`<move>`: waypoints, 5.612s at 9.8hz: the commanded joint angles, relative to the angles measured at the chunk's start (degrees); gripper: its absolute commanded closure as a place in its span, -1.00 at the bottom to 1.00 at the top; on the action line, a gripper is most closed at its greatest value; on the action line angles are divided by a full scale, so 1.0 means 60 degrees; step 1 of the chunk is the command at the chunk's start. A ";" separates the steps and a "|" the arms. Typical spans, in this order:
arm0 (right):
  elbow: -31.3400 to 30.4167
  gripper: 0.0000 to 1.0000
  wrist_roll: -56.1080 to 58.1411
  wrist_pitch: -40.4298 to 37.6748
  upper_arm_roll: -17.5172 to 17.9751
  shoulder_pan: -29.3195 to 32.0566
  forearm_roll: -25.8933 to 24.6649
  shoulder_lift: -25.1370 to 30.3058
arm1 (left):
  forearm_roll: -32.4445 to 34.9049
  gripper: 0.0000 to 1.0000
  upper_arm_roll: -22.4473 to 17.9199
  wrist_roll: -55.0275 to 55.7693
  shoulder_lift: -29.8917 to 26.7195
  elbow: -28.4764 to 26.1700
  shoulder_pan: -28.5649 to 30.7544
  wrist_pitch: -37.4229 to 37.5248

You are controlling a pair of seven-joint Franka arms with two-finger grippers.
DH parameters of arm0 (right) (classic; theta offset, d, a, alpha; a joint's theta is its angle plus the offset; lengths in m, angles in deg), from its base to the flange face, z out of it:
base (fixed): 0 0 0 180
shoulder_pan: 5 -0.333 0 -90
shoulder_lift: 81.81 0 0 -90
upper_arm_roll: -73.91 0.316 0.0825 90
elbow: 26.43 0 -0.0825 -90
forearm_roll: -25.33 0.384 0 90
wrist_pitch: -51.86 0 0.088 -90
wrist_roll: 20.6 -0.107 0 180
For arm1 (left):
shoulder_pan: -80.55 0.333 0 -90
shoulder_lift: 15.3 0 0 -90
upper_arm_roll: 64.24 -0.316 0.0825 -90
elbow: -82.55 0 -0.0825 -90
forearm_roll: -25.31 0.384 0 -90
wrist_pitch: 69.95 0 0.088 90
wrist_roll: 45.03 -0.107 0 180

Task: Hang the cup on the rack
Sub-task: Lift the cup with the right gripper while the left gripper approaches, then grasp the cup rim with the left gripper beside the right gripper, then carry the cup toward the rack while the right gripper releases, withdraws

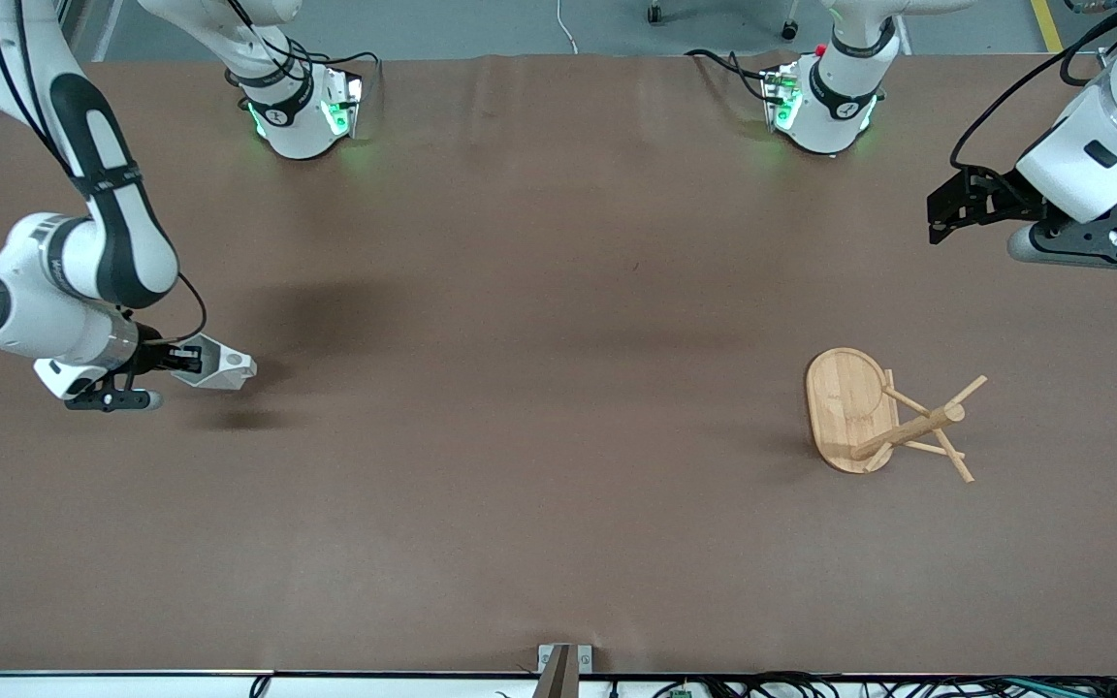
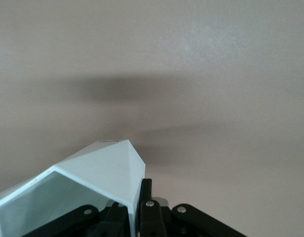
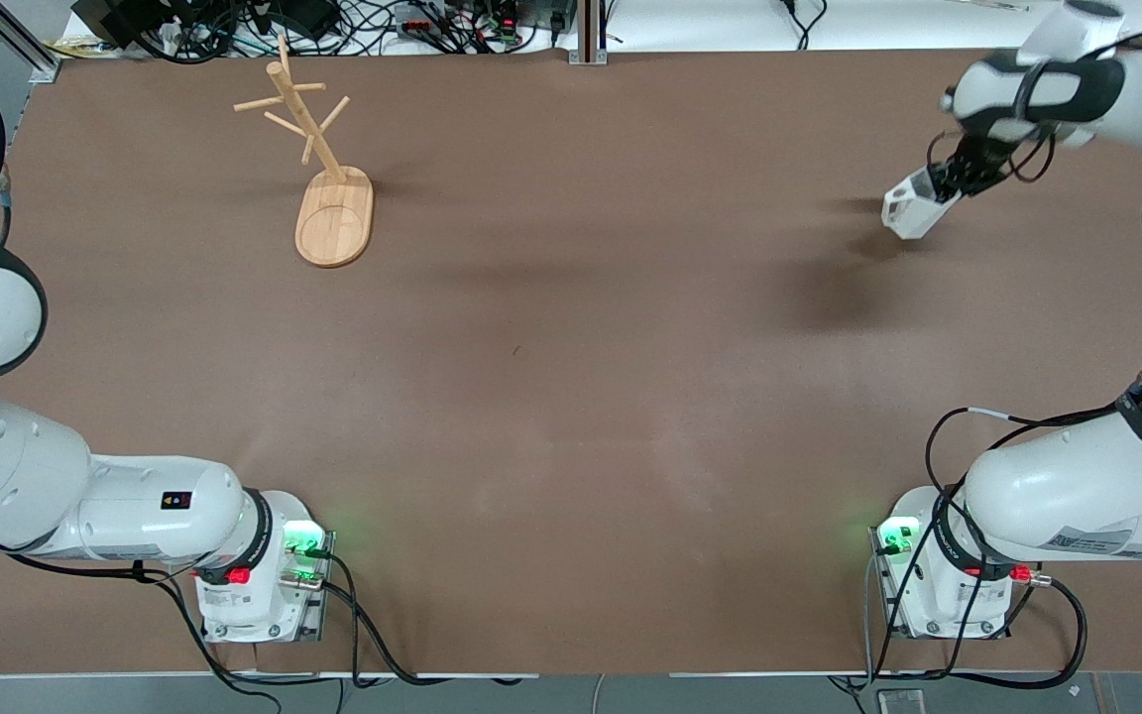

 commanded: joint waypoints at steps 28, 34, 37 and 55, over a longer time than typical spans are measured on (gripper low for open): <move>0.0112 0.97 0.1188 -0.2865 0.3919 -0.2113 1.3364 0.1402 | -0.1821 -1.00 0.3666 -0.4530 0.2323 0.0658 -0.2630 -0.2480; 0.0112 0.96 0.1217 -0.2880 0.3919 -0.2113 1.3364 0.1402 | -0.1734 -0.96 0.3666 -0.4516 0.2763 0.0468 -0.2865 -0.3506; 0.0112 0.96 0.1217 -0.2865 0.3919 -0.2113 1.3364 0.1402 | -0.1691 -0.69 0.3666 -0.4530 0.2807 0.0205 -0.2997 -0.4032; 0.2571 -1.00 -0.1259 -0.4362 0.1653 0.0041 0.1556 0.2046 | -0.0755 0.99 0.3519 0.0285 0.2338 0.0102 -0.0936 -0.2730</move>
